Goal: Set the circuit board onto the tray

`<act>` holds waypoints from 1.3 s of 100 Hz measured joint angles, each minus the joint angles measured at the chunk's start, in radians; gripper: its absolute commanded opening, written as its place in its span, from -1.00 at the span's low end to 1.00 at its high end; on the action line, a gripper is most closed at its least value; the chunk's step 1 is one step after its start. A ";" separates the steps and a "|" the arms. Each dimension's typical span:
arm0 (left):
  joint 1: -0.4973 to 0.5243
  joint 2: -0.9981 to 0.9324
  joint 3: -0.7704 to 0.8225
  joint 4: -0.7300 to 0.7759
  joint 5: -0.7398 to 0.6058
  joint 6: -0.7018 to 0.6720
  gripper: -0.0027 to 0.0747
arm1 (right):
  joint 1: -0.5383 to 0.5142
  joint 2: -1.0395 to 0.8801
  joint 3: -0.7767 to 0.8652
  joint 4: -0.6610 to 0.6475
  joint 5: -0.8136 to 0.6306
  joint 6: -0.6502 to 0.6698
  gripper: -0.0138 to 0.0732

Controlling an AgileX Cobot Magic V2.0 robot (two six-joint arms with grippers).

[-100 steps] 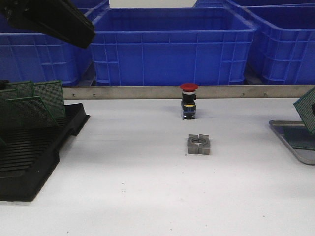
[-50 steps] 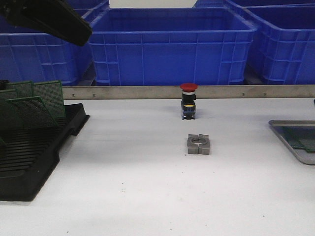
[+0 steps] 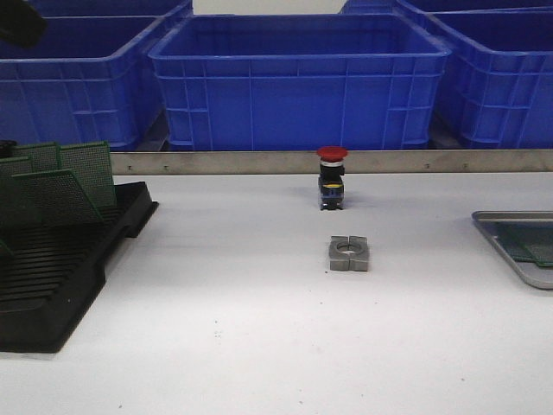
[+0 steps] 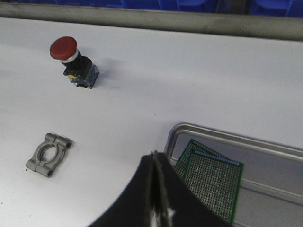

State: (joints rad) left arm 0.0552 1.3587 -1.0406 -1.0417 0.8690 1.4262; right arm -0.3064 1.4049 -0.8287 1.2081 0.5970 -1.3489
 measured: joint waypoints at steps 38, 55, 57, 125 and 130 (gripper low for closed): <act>0.000 -0.395 0.371 -0.278 -0.503 0.006 -0.98 | 0.107 -0.259 0.194 0.305 -0.143 -0.313 -0.82; 0.000 -0.572 0.495 -0.389 -0.566 0.079 -0.98 | 0.107 -0.423 0.335 0.544 -0.158 -0.582 -0.82; 0.000 -0.595 0.511 -0.401 -0.572 0.085 -0.98 | 0.107 -0.445 0.351 0.553 -0.160 -0.605 -0.82; 0.000 -1.150 0.836 -0.441 -0.605 0.122 -0.98 | 0.107 -1.072 0.603 0.591 -0.307 -0.686 -0.82; 0.000 -1.156 0.837 -0.441 -0.605 0.122 -0.98 | 0.107 -1.079 0.605 0.593 -0.309 -0.686 -0.82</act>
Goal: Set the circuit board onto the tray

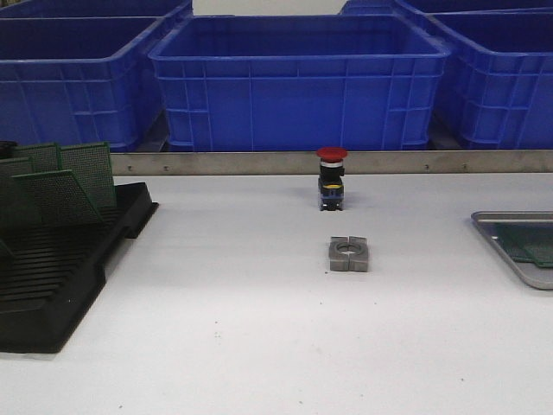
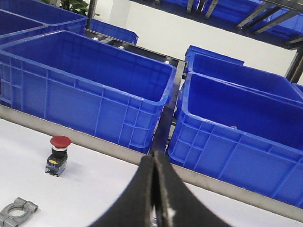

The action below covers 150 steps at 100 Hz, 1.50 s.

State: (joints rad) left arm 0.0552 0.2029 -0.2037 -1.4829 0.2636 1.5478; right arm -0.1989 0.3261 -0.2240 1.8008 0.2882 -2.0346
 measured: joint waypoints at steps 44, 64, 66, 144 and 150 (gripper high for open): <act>0.000 -0.002 0.002 -0.002 0.000 0.002 -0.98 | 0.000 0.000 0.002 0.000 -0.005 0.000 -0.82; 0.000 -0.002 0.002 -0.002 0.000 0.002 -0.98 | 0.000 0.000 0.002 0.000 -0.005 0.000 -0.82; 0.000 -0.002 0.002 -0.002 0.000 0.002 -0.98 | 0.000 0.000 0.002 0.000 -0.005 0.000 -0.82; -0.086 -0.002 0.102 1.200 -0.281 -1.222 -0.98 | 0.000 0.000 0.002 0.000 -0.007 0.000 -0.82; -0.099 -0.002 0.141 1.319 -0.347 -1.377 -0.98 | 0.000 0.000 0.002 0.000 -0.007 0.000 -0.82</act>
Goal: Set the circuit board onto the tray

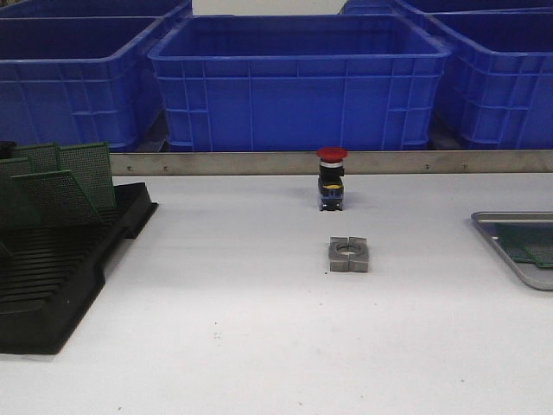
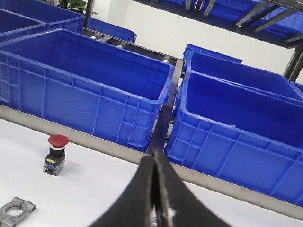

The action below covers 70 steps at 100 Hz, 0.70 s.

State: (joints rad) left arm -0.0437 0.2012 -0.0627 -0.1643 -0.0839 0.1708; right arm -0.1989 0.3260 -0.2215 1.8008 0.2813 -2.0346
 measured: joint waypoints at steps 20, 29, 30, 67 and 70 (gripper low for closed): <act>-0.003 -0.101 0.066 0.065 0.099 -0.127 -0.98 | 0.000 0.000 0.000 0.000 0.000 0.000 -0.82; 0.006 -0.192 0.066 0.069 0.234 -0.153 -0.98 | 0.000 0.000 0.000 0.000 0.000 0.000 -0.82; 0.005 -0.198 0.066 0.071 0.242 -0.158 -0.98 | 0.000 0.000 0.000 0.000 0.000 0.000 -0.82; 0.018 -0.207 0.066 0.078 0.320 -0.185 -0.98 | 0.000 0.000 0.002 0.001 0.000 0.000 -0.82; 0.018 -0.207 0.066 0.076 0.320 -0.186 -0.98 | 0.000 0.000 0.002 0.001 0.000 0.000 -0.82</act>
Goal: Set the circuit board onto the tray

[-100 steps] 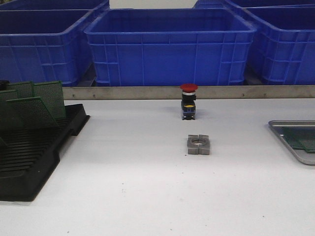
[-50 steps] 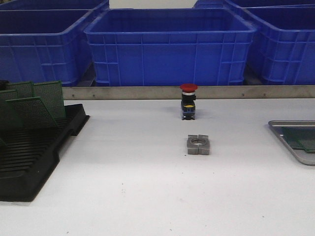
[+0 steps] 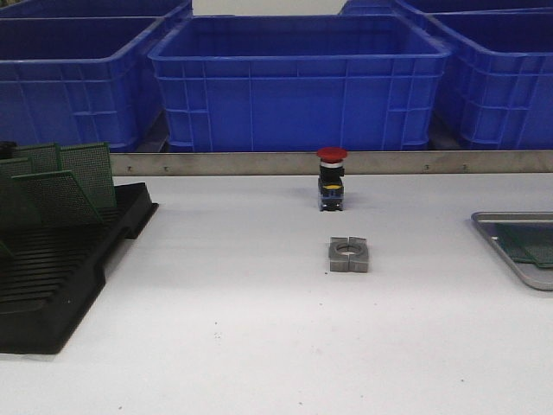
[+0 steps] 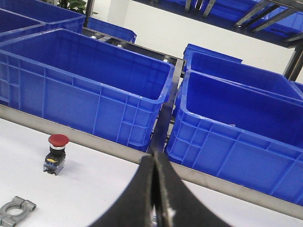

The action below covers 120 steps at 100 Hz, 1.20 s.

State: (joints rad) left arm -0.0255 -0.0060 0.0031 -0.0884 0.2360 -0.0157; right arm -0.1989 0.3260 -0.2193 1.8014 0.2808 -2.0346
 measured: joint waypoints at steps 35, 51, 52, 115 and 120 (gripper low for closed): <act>0.000 0.000 0.000 0.000 0.000 -0.002 -0.98 | 0.000 0.000 0.000 0.000 -0.002 0.000 -0.82; 0.000 0.000 0.000 0.000 0.000 -0.002 -0.98 | 0.002 0.000 0.000 0.000 -0.002 0.000 -0.82; 0.000 0.000 0.000 0.000 0.000 -0.002 -0.98 | 0.003 0.000 0.000 0.000 -0.002 0.000 -0.82; 0.002 0.000 0.000 -0.002 0.000 -0.002 -0.98 | 0.136 0.000 0.000 0.002 -0.085 0.000 -0.82; 0.002 0.000 0.000 -0.002 0.000 -0.002 -0.98 | 0.136 0.000 0.000 0.002 -0.103 0.000 -0.82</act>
State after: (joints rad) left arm -0.0233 -0.0060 0.0031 -0.0904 0.2360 -0.0176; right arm -0.0633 0.3260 -0.2193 1.8030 0.1774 -2.0351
